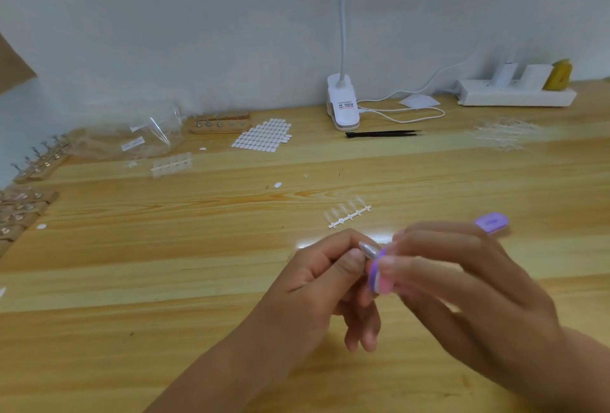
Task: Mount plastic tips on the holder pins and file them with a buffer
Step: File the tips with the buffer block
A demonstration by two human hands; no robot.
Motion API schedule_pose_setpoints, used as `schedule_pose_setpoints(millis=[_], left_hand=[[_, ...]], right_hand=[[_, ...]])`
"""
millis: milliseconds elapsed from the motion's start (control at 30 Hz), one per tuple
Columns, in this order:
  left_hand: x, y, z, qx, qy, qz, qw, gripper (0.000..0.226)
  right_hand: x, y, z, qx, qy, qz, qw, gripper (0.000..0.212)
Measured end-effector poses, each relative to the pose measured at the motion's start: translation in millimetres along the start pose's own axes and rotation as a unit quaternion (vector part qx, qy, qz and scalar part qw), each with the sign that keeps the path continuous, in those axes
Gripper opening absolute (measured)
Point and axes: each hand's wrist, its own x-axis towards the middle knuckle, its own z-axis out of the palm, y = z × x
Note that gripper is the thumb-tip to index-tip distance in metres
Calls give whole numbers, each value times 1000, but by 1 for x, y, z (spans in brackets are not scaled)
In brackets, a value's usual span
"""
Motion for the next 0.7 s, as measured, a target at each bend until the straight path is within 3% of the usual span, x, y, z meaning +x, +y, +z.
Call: schedule_pose_setpoints(millis=[200,367,467,600,700], left_hand=[[0,1,-3,0,-3,-12,1000,23],[0,-1,-1,9,-23,-13,1000,27],[0,-1,-4,14,-11,-16,1000,26],[0,-3,-3,7,-19,-13,1000,27],[0,-3,-3,10,-23,-11,1000,30]], right_hand=[[2,14,-5,-38,3,47,998,28],[-3,6,0,-43,-32,-20,998,40],[0,18,-5,-64,-18,31,997,36],[0,4,1,-12,-1,18,1000,27],[-4,5,4,-12,-24,14,1000,31]])
